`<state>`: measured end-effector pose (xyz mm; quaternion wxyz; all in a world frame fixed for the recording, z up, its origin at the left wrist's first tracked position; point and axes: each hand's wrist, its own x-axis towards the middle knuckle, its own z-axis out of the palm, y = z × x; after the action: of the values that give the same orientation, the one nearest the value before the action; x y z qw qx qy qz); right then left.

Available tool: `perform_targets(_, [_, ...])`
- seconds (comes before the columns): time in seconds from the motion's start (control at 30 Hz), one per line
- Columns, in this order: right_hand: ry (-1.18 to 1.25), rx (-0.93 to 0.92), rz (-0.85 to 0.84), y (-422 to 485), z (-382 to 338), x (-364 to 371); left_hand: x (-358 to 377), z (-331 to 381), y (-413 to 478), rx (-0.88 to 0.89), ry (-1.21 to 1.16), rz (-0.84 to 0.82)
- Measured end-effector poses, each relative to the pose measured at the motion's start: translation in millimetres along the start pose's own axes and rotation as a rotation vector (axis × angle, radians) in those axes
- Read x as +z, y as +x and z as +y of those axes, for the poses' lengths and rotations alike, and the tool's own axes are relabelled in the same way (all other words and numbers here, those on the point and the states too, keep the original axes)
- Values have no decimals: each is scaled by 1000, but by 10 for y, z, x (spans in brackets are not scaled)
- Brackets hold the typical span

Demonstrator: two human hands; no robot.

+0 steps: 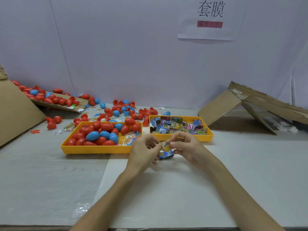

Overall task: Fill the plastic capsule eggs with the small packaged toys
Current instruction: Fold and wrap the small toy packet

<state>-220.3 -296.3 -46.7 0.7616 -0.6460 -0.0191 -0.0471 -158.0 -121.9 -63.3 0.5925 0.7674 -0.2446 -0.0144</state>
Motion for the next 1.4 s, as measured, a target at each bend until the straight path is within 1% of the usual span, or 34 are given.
perform_targets(0.27, [49,-7,26,5,-9,-30,-10,33,1,52,-40,-36])
perform_targets(0.4, [33,-1,19,-1,-15,-29,-40,38,20,41,-57,-4])
perform_targets(0.53, [34,-8,3,6,6,-37,-53,17,29,35,-27,19])
perform_targets(0.67, [27,1,32,5,5,-31,-52,16,27,41,5,13])
perform_targets(0.73, [51,-5,42,14,-5,-34,-74,42,37,34,-55,-30])
perform_targets(0.8, [93,-18,63,27,-18,-56,-133,86,54,25,-169,-60])
perform_targets(0.83, [125,-21,77,31,-25,-73,-177,105,75,28,-216,-39])
perform_targets(0.9, [192,-14,93,35,-43,-110,-290,123,159,54,-228,90])
perform_targets(0.97, [244,-1,93,32,-61,-136,-416,106,307,79,-52,239])
perform_targets(1.03, [261,13,82,30,-66,-140,-536,86,493,99,236,310])
perform_targets(1.1, [253,24,71,26,-58,-131,-634,51,683,96,505,277])
perform_targets(1.2, [230,29,63,16,-55,-120,-721,-33,882,10,820,98])
perform_targets(1.23, [226,27,60,12,-58,-118,-736,-75,918,-14,871,59])
perform_targets(1.27, [226,27,57,10,-62,-117,-747,-105,939,-23,881,57])
perform_targets(1.33, [237,27,59,10,-73,-124,-751,-135,957,21,829,150])
perform_targets(1.4, [243,25,69,12,-78,-137,-707,-123,936,135,761,274])
